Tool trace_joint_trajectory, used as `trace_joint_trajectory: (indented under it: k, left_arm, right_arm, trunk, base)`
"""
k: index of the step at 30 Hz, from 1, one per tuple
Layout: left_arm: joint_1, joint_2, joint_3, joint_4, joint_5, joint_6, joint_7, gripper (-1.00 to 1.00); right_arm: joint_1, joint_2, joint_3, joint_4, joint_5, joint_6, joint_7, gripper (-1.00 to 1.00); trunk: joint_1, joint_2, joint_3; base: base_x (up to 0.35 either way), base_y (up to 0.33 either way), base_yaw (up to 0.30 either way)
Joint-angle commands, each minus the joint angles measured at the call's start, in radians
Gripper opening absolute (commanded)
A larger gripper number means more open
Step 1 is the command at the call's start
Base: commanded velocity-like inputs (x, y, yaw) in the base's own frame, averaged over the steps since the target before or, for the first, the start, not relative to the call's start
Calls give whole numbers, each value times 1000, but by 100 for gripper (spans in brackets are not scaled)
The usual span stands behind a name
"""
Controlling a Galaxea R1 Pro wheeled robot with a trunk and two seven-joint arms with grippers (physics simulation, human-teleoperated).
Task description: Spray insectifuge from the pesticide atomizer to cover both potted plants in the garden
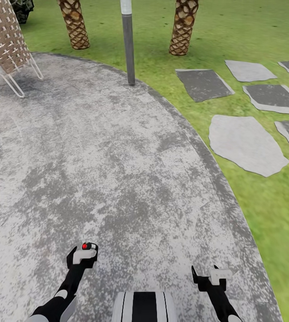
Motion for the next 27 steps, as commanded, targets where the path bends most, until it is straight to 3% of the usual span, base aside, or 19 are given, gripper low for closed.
trace_joint_trajectory:
  k: [1, 27]
  left_arm:
    - [0, 0, 3, 1, -3, -3, 0, 100]
    - [0, -2, 4, 0, -3, -3, 0, 100]
  right_arm:
    - [0, 0, 0, 1, 1, -3, -1, 100]
    - [0, 0, 0, 1, 1, -3, -1, 100]
  trunk:
    - [0, 0, -1]
    - [0, 0, -8]
  base:
    - [49, 0, 0]
    - [3, 0, 0]
